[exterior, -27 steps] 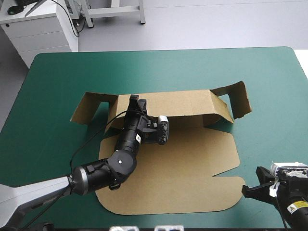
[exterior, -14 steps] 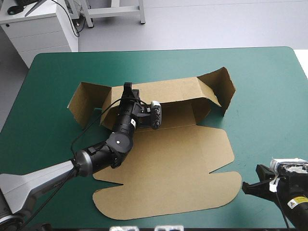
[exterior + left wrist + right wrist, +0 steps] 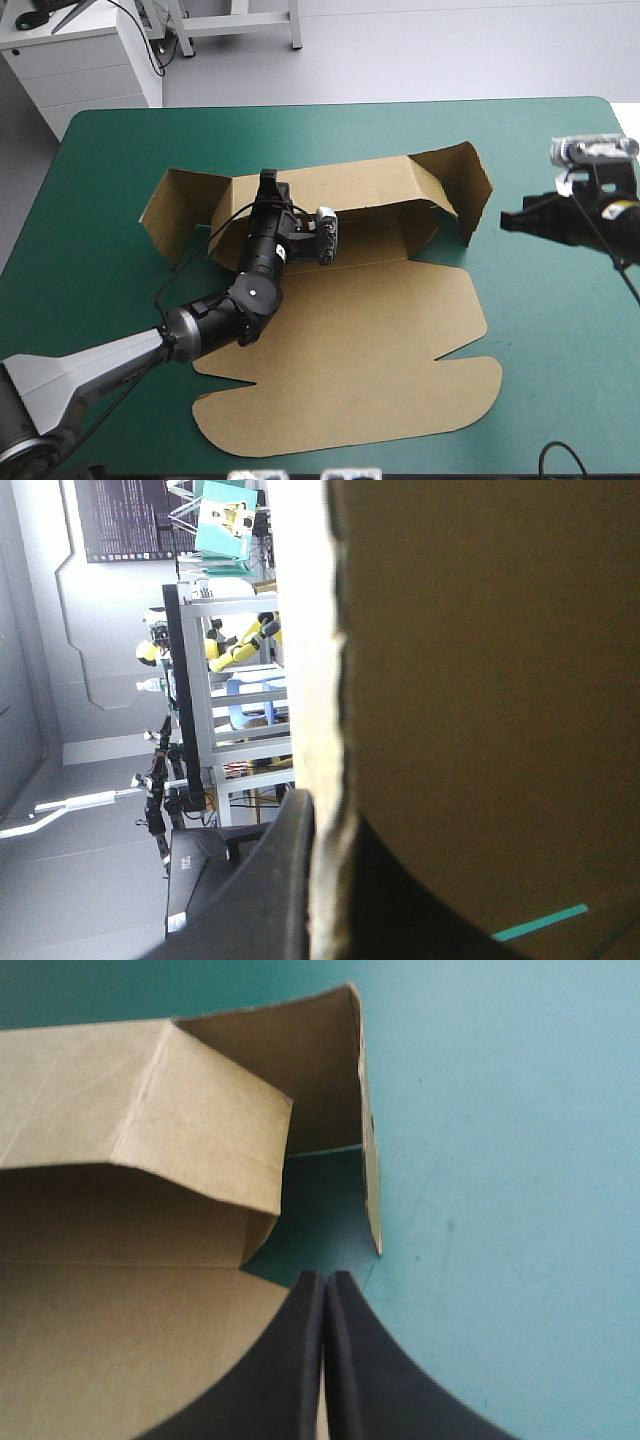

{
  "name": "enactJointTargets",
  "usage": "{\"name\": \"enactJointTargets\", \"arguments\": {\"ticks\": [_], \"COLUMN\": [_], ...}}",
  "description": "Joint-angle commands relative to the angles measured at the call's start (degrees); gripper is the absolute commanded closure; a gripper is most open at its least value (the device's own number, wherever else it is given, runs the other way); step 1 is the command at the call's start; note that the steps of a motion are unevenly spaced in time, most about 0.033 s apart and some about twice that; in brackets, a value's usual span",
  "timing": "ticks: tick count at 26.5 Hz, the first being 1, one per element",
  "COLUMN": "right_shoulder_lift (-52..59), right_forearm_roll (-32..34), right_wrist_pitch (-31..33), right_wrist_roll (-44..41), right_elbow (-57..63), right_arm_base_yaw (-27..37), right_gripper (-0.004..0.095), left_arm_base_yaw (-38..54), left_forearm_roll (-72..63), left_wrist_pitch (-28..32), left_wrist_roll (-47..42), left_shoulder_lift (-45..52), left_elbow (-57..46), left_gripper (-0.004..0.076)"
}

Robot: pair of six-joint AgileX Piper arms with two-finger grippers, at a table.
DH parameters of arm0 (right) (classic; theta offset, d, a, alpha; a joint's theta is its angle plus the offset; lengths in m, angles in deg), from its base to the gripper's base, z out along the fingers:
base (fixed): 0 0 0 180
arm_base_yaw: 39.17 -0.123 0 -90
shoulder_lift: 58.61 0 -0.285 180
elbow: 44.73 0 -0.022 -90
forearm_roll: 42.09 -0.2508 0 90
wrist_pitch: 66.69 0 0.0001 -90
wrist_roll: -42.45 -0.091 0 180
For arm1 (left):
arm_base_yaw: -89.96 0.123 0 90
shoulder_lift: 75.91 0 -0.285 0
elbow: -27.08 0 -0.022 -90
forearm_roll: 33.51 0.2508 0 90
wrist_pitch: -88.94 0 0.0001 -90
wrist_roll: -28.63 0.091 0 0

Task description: Fold the box

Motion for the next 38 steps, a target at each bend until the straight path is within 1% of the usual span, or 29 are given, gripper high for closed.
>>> {"name": "enactJointTargets", "arguments": {"ticks": [1, 4, 7, 9, 10, 12, 16, 19, 22, 24, 26, 27, 29, 35, 38], "right_shoulder_lift": [-9.09, -23.31, -33.53, -40.29, -43.18, -45.88, -48.73, -49.22, -49.22, -49.11, -49.11, -49.11, -48.72, -47.41, -46.25], "right_forearm_roll": [-2.33, -3.29, -4.79, -9.7, -13.36, -14.79, -11.8, -9.74, -9.1, -8.55, -6.28, -5.31, -2.88, -1.9, 0.53], "right_wrist_pitch": [-0.25, 1.47, 2.95, 3.82, 3.96, 3.96, 3.72, 5.39, 8.9, 12.89, 17.87, 19.15, 19.15, 19.15, 19.15], "right_wrist_roll": [1.49, 1.78, 1.78, 2.7, 3.83, 3.97, 3.97, 3.97, 3.97, 3.84, 3.16, 3.01, 1.17, -2.93, -4.92], "right_elbow": [-11.32, -25.61, -35.65, -41.29, -43.96, -46.06, -47.36, -47.36, -47.36, -47.36, -47.36, -47.36, -46.61, -46.33, -46.33], "right_arm_base_yaw": [0.12, 0.01, 0.01, 0.01, 0.01, -0.66, -2.88, -4.2, -4.52, -4.49, -4.49, -4.49, -4.49, -4.52, -4.85], "right_gripper": [0.0923, 0.0923, 0.0923, 0.0923, 0.0923, 0.0923, 0.0923, 0.0923, 0.0923, 0.0923, 0.0923, 0.0923, 0.0923, 0.0923, 0.0923], "left_arm_base_yaw": [0.04, 0.04, 0.04, 0.04, 0.04, 0.04, 0.04, 0.04, 0.04, 0.04, 0.04, 0.04, 0.04, 0.04, 0.04], "left_forearm_roll": [5.13, 5.13, 5.13, 5.13, 5.13, 5.13, 5.13, 5.13, 5.13, 5.13, 5.13, 5.13, 5.13, 5.13, 5.13], "left_wrist_pitch": [-2.72, -2.72, -2.72, -2.84, -2.98, -3.1, -3.1, -3.1, -3.1, -3.1, -3.34, -3.34, -3.34, -3.34, -3.34], "left_wrist_roll": [-0.65, -0.65, -0.65, -0.65, -0.65, -0.65, -0.65, -0.65, -0.65, -0.65, -0.65, -0.65, -0.65, -0.65, -0.65], "left_shoulder_lift": [0.95, -0.53, -1.39, -1.65, -1.65, -1.65, -1.65, -1.65, -1.65, -1.65, -1.65, -1.65, -1.65, -1.65, -1.65], "left_elbow": [2.4, 4.18, 4.92, 4.92, 4.92, 4.92, 4.92, 4.92, 4.92, 4.92, 4.92, 4.92, 4.92, 4.92, 4.92], "left_gripper": [0.0731, 0.0731, 0.0731, 0.0731, 0.0731, 0.0731, 0.0731, 0.0731, 0.0731, 0.0731, 0.0731, 0.0731, 0.0731, 0.0731, 0.0731]}}
